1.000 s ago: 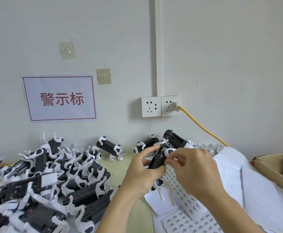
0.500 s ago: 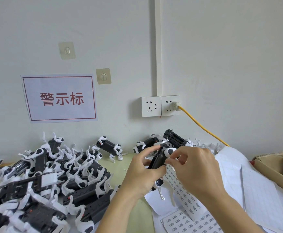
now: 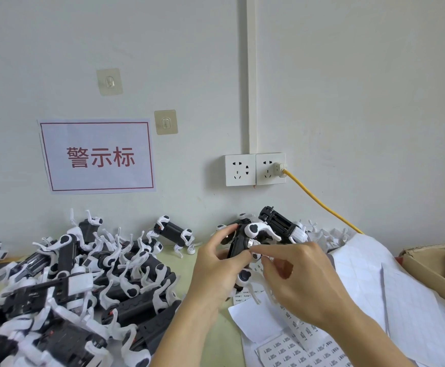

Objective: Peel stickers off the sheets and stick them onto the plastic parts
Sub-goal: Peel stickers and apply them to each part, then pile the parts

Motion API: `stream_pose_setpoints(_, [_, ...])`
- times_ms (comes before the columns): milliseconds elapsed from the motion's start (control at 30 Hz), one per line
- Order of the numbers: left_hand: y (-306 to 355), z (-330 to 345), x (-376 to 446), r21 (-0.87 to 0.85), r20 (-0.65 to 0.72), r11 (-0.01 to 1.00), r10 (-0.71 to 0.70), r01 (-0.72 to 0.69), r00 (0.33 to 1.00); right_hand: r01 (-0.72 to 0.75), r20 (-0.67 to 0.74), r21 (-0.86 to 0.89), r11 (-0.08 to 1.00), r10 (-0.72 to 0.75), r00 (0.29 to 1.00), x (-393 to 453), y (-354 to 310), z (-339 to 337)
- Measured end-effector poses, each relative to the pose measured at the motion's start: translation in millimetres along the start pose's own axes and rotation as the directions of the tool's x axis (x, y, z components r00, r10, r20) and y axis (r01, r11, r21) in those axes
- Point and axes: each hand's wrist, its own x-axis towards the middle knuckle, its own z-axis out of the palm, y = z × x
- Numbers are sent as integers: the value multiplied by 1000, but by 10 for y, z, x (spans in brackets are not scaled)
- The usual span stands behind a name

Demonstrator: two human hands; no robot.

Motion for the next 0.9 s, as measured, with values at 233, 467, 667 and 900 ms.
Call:
stream_pose_setpoints(233, [-16,-7,8,-12,1,1000,21,-21,1000,-7,42,-60,998,10,999,-6,1,14])
stream_pose_setpoints(467, [-19,-2,-2,7,6,999,42,-42,999,-22,30,-57,998,23,999,0,-16,6])
stream_pose_setpoints(667, [-24,-6,5,-11,-8,999,44,-44,999,-4,104,-26,1000,7,995,-6,1,20])
stream_pose_setpoints(900, [-39,-27,41,-84,-50,996,12,-17,999,-21,168,94,995,5,986,8,17,21])
